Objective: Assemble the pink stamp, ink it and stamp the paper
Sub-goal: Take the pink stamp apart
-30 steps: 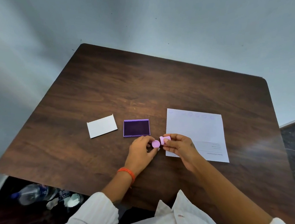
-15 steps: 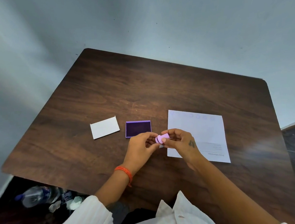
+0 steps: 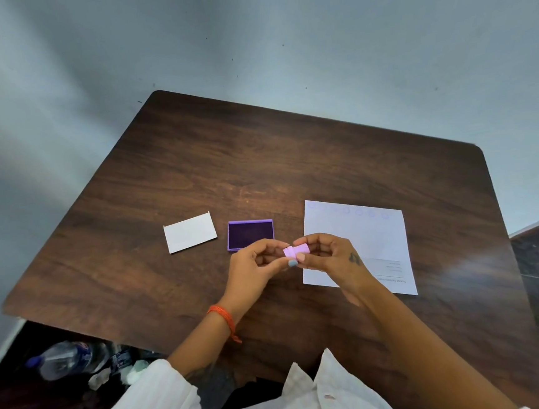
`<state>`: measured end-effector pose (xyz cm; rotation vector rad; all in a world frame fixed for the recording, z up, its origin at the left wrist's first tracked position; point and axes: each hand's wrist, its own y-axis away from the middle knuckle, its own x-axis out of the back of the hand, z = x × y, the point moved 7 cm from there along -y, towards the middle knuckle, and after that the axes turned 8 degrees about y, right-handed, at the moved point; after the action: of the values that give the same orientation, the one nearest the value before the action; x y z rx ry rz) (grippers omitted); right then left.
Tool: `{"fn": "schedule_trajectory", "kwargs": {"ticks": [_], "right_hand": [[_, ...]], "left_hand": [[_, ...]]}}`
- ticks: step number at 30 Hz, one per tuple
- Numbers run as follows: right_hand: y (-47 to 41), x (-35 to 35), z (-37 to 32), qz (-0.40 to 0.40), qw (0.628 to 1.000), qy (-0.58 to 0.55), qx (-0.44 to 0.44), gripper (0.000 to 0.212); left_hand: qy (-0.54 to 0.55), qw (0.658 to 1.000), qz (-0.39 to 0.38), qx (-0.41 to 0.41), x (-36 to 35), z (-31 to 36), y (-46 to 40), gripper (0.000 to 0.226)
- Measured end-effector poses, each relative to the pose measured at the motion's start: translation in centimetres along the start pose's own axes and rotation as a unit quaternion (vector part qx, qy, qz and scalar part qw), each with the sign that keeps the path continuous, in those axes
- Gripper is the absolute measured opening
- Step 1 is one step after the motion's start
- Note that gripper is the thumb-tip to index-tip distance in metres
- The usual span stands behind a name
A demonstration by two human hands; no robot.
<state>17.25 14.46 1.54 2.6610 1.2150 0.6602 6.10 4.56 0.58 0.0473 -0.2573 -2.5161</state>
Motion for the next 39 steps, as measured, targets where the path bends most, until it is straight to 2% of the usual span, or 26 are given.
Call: {"fn": "schedule_trajectory", "kwargs": {"ticks": [4, 10, 16, 20, 23, 29, 34, 39], "right_hand": [[0.2, 0.0, 0.0, -0.012, 1.000, -0.013, -0.003, 0.012], [0.0, -0.1, 0.7, -0.026, 0.998, -0.035, -0.043, 0.008], [0.1, -0.5, 1.3, -0.030, 0.996, -0.038, -0.078, 0.023], [0.2, 0.0, 0.8, -0.015, 0.993, -0.100, -0.057, 0.021], [0.1, 0.3, 0.6, -0.007, 0.998, -0.061, -0.035, 0.016], [-0.2, 0.1, 1.1, -0.015, 0.997, -0.048, -0.059, 0.007], [-0.1, -0.2, 1.0, -0.015, 0.995, -0.086, -0.058, 0.024], [0.0, -0.5, 1.5, -0.021, 0.994, -0.075, -0.072, 0.010]], "left_hand": [[0.027, 1.000, 0.007, 0.014, 0.1, 0.1, 0.1, 0.031], [0.006, 1.000, 0.011, 0.005, -0.1, 0.4, 0.1, 0.021], [0.007, 1.000, 0.001, -0.006, -0.2, 0.6, -0.1, 0.021], [0.003, 1.000, 0.008, 0.000, 0.1, 0.5, -0.1, 0.021], [0.001, 1.000, 0.006, -0.001, 0.0, 0.6, -0.1, 0.020], [-0.001, 1.000, 0.004, 0.000, 0.0, 0.5, -0.2, 0.021], [0.009, 1.000, 0.003, 0.005, 0.0, 0.2, -0.1, 0.019], [-0.006, 1.000, 0.003, -0.002, -0.2, -0.1, 0.1, 0.020]]}}
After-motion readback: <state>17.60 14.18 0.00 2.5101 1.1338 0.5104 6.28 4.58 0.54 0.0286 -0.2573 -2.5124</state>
